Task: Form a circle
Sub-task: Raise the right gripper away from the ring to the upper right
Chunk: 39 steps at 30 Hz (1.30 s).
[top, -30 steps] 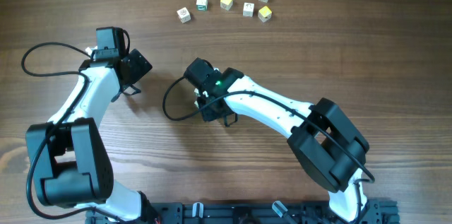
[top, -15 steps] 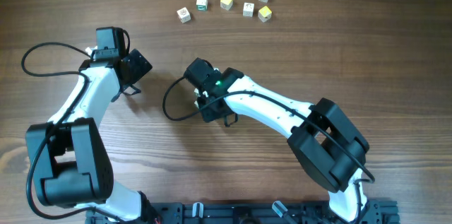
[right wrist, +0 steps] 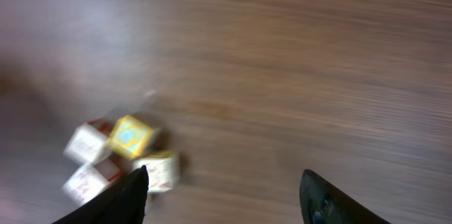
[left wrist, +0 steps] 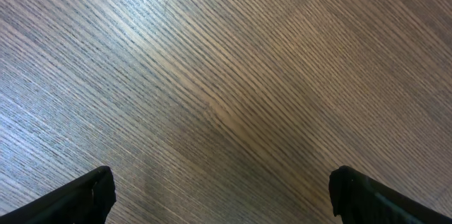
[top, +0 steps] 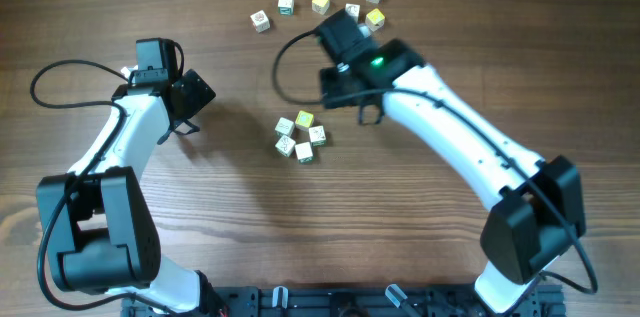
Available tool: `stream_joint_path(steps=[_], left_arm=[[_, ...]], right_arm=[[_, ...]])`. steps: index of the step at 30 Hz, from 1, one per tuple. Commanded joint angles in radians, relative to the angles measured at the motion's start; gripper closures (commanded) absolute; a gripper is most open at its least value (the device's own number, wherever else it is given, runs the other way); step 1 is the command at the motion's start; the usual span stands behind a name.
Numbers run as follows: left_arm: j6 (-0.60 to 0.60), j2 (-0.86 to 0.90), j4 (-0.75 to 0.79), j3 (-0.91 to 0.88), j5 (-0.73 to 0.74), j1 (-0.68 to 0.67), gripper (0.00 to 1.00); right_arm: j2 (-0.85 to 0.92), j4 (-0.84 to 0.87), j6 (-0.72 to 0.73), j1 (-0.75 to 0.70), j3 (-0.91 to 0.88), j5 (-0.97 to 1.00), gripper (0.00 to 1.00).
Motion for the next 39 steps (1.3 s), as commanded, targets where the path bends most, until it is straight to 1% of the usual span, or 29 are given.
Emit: stream_joint_path(steps=[1, 3, 6, 10, 16, 19, 39], left_arm=[[0.001, 0.012, 0.000, 0.010, -0.016, 0.005, 0.00], [0.001, 0.012, 0.000, 0.010, -0.016, 0.005, 0.00], [0.001, 0.012, -0.001, 0.010, -0.016, 0.005, 0.00], [0.001, 0.012, -0.001, 0.010, -0.016, 0.005, 0.00], [0.001, 0.012, 0.000, 0.010, -0.016, 0.005, 0.00], [0.001, 0.012, 0.000, 0.010, -0.016, 0.005, 0.00], [0.001, 0.014, 0.000, 0.010, -0.016, 0.005, 0.00]], right_arm=[[0.002, -0.007, -0.013, -0.073, -0.003, -0.003, 0.30], [0.002, -0.003, -0.013, -0.097, -0.003, -0.027, 0.25], [0.002, 0.016, -0.014, -0.114, -0.004, 0.006, 0.01], [0.003, 0.066, -0.086, -0.155, -0.004, 0.032, 0.01], [0.023, 0.056, -0.091, -0.308, -0.004, 0.032, 0.00], [0.024, 0.064, -0.091, -0.341, -0.004, 0.032, 0.00], [0.024, 0.065, -0.091, -0.348, -0.004, 0.032, 0.00]])
